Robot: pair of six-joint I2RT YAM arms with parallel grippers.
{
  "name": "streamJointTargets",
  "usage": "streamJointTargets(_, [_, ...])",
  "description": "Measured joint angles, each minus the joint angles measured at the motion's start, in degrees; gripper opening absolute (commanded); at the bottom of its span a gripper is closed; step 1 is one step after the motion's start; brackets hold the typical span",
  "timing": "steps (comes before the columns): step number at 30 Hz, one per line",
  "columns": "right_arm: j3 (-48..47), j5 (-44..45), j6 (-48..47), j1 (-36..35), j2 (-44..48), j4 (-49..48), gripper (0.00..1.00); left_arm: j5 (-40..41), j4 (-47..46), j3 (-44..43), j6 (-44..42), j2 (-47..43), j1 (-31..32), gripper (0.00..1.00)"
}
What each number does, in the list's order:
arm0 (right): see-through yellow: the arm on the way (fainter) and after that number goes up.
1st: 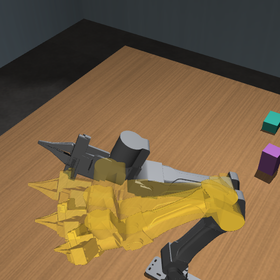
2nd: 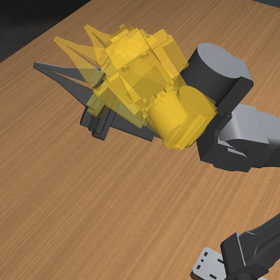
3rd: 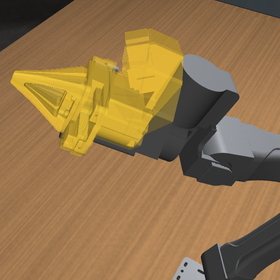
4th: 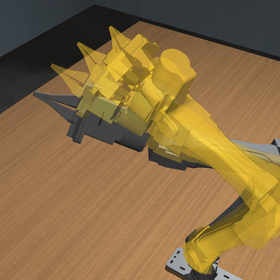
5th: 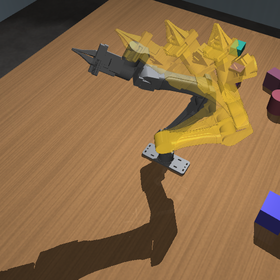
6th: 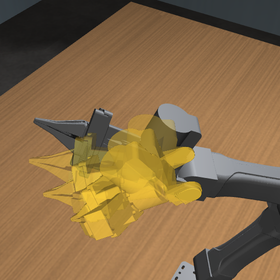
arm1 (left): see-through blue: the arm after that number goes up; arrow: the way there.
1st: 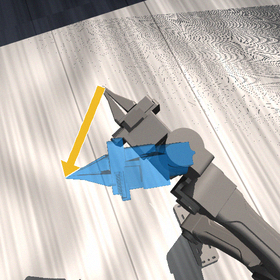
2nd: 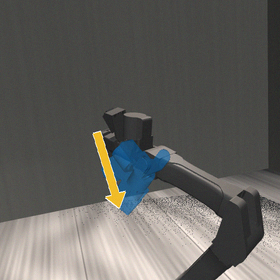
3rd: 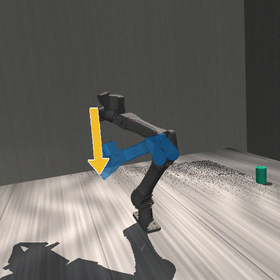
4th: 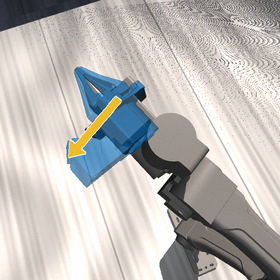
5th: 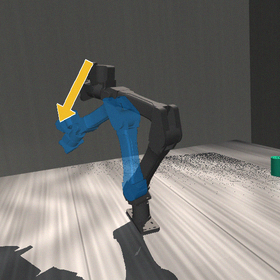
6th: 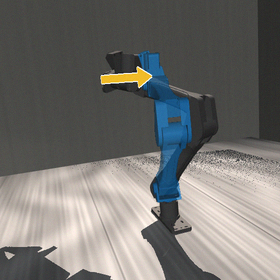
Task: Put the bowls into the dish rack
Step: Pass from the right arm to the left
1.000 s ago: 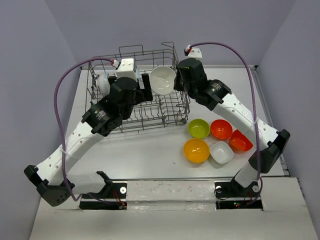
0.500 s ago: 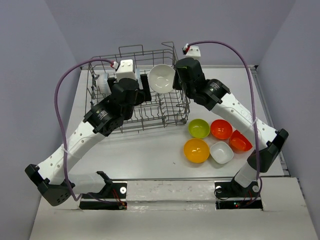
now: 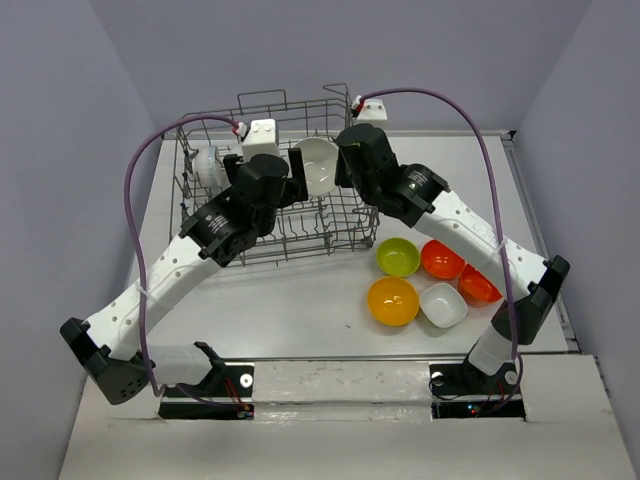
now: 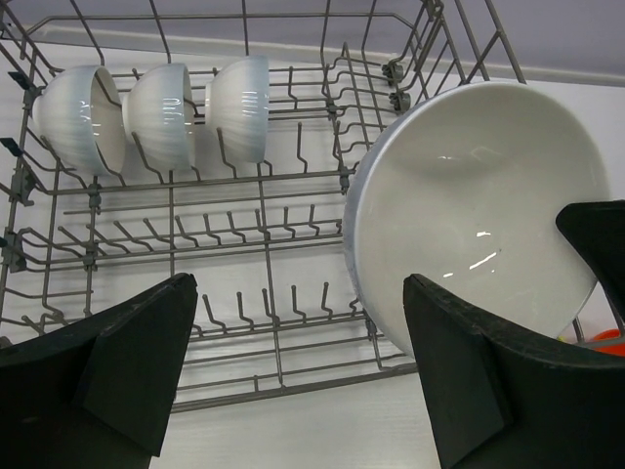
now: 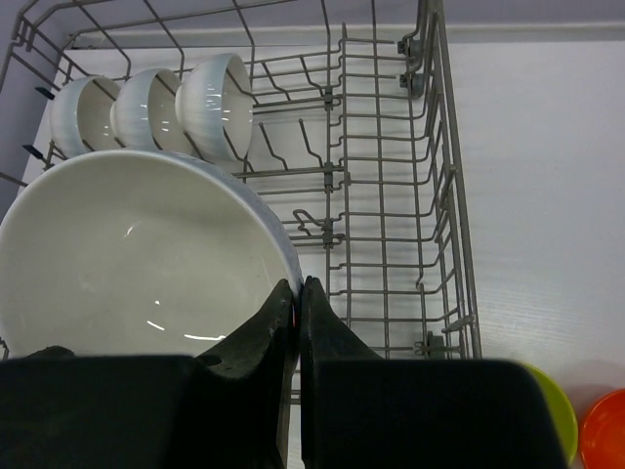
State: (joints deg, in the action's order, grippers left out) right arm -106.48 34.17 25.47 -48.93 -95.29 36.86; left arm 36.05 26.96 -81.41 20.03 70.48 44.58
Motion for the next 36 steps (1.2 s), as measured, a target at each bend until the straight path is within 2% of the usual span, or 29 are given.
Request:
streamJointTargets(6, [0.02,0.15,0.0,-0.57,0.0,-0.35,0.01,0.04,-0.92,0.07,0.04,2.08,0.0,0.94])
streamJointTargets(8, [0.02,0.17,0.0,-0.96,0.0,-0.42,0.01,0.15,-1.16,0.17,0.07,2.75,0.0,0.91])
streamJointTargets(11, [0.09,0.17,0.0,-1.38,0.0,-0.44,0.01,0.46,-1.33,0.42,0.17,3.19,0.0,0.82])
streamJointTargets(12, [0.15,0.22,0.0,-1.4,0.02,-0.44,0.01,0.55,-1.46,0.42,0.33,3.23,-0.02,0.77])
streamJointTargets(14, [0.35,0.26,0.0,-1.4,0.07,-0.48,0.01,0.68,-1.46,0.42,0.48,3.26,-0.04,0.71])
streamJointTargets(15, [0.48,0.33,0.0,-1.4,0.13,-0.46,0.01,0.74,-1.51,0.42,0.5,3.26,-0.07,0.64])
streamJointTargets(21, [0.5,0.55,0.0,-1.49,0.26,-0.55,0.01,0.74,-1.92,0.44,0.92,3.39,-0.07,0.45])
streamJointTargets(32, [0.5,0.44,-0.22,-2.14,0.28,-0.85,0.01,0.11,-3.19,1.09,1.51,3.65,-0.07,0.28])
streamJointTargets(35, [0.52,0.48,-0.04,-2.14,0.28,-0.94,0.01,0.44,-3.82,1.14,2.08,3.65,-0.2,0.16])
streamJointTargets(36, [0.55,0.52,-0.02,-2.14,0.28,-1.09,0.01,0.61,-3.93,1.16,2.27,3.65,-0.42,0.08])
